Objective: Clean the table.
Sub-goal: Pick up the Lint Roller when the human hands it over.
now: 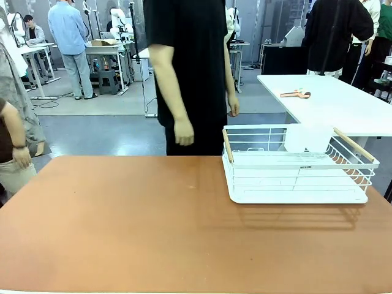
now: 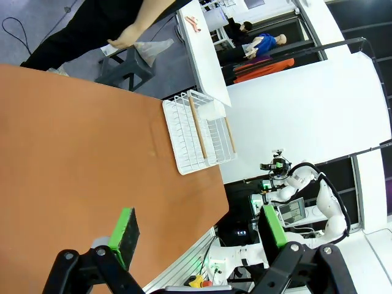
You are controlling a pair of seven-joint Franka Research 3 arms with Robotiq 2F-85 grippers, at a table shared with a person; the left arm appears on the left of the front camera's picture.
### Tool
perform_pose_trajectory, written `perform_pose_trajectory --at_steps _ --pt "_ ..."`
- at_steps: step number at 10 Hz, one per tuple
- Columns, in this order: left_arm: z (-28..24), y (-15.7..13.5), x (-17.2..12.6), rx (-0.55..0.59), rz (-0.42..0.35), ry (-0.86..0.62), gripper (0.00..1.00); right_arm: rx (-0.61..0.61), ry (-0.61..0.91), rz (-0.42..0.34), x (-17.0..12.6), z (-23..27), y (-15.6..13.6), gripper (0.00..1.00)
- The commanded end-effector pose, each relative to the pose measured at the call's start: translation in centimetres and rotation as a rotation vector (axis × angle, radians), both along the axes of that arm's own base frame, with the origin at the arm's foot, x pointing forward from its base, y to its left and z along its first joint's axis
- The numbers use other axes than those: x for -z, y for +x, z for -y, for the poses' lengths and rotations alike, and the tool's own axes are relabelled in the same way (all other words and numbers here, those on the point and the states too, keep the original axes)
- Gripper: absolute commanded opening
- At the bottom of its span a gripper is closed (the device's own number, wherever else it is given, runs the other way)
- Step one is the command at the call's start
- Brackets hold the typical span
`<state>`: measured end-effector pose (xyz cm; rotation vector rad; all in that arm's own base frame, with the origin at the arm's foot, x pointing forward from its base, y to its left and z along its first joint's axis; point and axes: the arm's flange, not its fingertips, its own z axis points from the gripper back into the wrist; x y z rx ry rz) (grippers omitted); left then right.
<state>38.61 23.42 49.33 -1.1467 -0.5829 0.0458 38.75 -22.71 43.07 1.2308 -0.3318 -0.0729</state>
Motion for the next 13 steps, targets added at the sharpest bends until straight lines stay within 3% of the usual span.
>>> perform_pose_trajectory --at_steps 1,13 --pt "-0.06 -0.15 -0.2 0.005 0.012 -0.016 1.0 0.0 0.005 0.0 -0.16 -0.01 -0.02 1.0" --pt "-0.06 -0.15 -0.2 0.005 0.012 -0.016 1.0 0.0 0.005 0.0 -0.16 -0.01 -0.02 1.0"
